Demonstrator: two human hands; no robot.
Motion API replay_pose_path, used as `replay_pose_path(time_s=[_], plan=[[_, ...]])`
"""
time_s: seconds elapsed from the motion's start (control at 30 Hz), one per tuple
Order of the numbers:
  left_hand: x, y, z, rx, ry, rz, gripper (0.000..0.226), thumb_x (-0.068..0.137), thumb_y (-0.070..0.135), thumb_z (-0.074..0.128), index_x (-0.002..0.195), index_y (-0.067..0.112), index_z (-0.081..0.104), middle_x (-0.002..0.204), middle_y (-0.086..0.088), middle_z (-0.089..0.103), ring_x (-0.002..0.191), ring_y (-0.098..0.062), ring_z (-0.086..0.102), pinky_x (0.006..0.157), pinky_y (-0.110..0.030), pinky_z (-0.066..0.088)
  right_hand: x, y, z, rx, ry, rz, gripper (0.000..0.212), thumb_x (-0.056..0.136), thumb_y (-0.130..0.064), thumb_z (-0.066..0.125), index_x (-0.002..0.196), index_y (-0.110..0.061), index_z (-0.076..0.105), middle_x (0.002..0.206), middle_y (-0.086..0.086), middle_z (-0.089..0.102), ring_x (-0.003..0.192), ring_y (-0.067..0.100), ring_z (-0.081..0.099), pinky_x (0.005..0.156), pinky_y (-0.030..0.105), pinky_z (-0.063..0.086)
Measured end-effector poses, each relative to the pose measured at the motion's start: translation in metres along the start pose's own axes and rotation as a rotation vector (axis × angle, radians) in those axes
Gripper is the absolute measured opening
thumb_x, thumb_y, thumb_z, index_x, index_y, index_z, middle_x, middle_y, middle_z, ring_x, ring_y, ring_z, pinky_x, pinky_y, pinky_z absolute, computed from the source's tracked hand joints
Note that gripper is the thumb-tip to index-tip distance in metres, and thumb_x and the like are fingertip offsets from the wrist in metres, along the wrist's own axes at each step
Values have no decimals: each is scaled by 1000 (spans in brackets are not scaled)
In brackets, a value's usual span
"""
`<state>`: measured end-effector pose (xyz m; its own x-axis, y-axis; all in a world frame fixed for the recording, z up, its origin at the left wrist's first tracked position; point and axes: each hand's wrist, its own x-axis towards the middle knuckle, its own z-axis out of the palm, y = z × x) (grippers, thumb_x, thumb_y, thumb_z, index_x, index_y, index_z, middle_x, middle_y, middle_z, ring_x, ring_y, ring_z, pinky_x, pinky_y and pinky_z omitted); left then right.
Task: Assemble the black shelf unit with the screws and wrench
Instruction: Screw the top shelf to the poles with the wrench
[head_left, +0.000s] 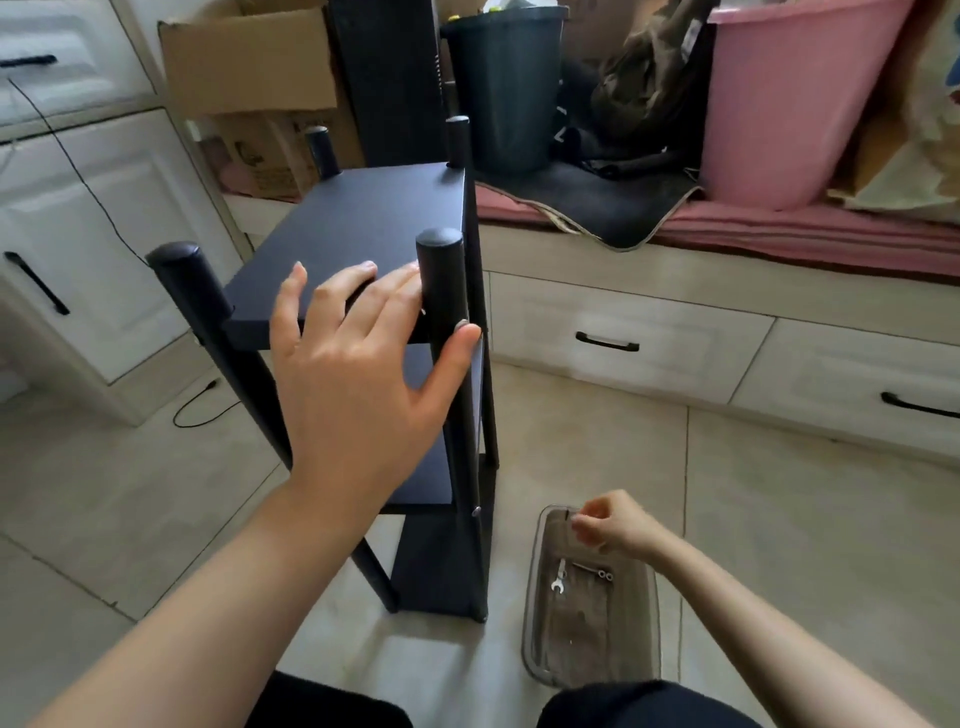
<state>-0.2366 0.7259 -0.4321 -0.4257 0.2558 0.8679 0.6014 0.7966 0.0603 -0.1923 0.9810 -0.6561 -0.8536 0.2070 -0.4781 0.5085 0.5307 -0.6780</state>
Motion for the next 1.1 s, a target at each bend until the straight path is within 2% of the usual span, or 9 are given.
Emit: replay_pose_path(time_s=[0.1, 0.17, 0.23, 0.33, 0.47, 0.7, 0.97, 1.03, 1.1], plan=[[-2, 1, 6, 35, 56, -1, 47, 102, 48, 50, 111, 8, 71, 113, -4, 74, 118, -30, 63, 112, -55, 32, 34, 33, 29, -338, -70, 68, 23, 92, -30, 65, 81, -10, 68, 90, 13, 69, 87, 21, 65, 66, 28, 47], [-2, 2, 10, 52, 86, 21, 45, 102, 46, 51, 109, 7, 71, 111, -5, 73, 114, -31, 62, 106, -53, 35, 53, 53, 43, -388, -93, 130, 25, 93, -30, 64, 90, -6, 70, 105, 14, 72, 102, 24, 67, 68, 29, 43], [-2, 2, 13, 59, 96, 32, 43, 103, 46, 51, 107, 8, 71, 111, -3, 72, 111, -30, 60, 101, -50, 36, 66, 70, 58, -389, -92, 190, 21, 96, -28, 60, 86, -9, 64, 115, 14, 70, 111, 27, 65, 70, 26, 39], [-4, 2, 16, 60, 88, 5, 45, 104, 48, 47, 105, 11, 71, 109, 1, 71, 110, -28, 58, 98, -47, 34, 78, 98, 80, -376, -35, 238, 27, 101, -19, 41, 115, -9, 61, 129, 14, 62, 121, 28, 59, 90, 26, 44], [0, 5, 17, 74, 83, -1, 47, 103, 49, 45, 103, 10, 71, 106, 1, 70, 110, -27, 56, 98, -44, 32, 89, 107, 86, -324, 67, 216, 41, 102, -16, 29, 121, -8, 65, 131, 17, 61, 121, 31, 58, 95, 30, 43], [1, 9, 15, 48, 71, -30, 48, 103, 51, 43, 105, 12, 70, 103, 3, 68, 105, -25, 53, 98, -33, 25, 87, 100, 87, -412, 37, 222, 39, 99, -14, 33, 124, -12, 63, 129, 11, 61, 119, 27, 59, 92, 29, 45], [2, 11, 14, 21, 74, -23, 47, 102, 50, 44, 99, 10, 68, 98, 11, 61, 101, -26, 55, 95, -41, 32, 76, 98, 84, -437, 53, 214, 36, 97, -8, 33, 117, -9, 63, 129, 15, 60, 119, 31, 58, 93, 30, 45], [1, 10, 14, 27, 74, -23, 49, 102, 51, 43, 100, 10, 69, 101, 6, 67, 103, -27, 57, 96, -42, 32, 72, 92, 82, -442, 50, 188, 29, 97, -8, 34, 100, -16, 62, 126, 11, 61, 116, 27, 59, 90, 29, 45], [1, 9, 14, 34, 66, -24, 49, 102, 52, 42, 102, 11, 69, 104, 4, 69, 105, -27, 58, 96, -41, 32, 71, 88, 79, -409, 56, 170, 29, 98, -9, 35, 73, -19, 46, 120, 10, 62, 102, 25, 59, 83, 26, 42]])
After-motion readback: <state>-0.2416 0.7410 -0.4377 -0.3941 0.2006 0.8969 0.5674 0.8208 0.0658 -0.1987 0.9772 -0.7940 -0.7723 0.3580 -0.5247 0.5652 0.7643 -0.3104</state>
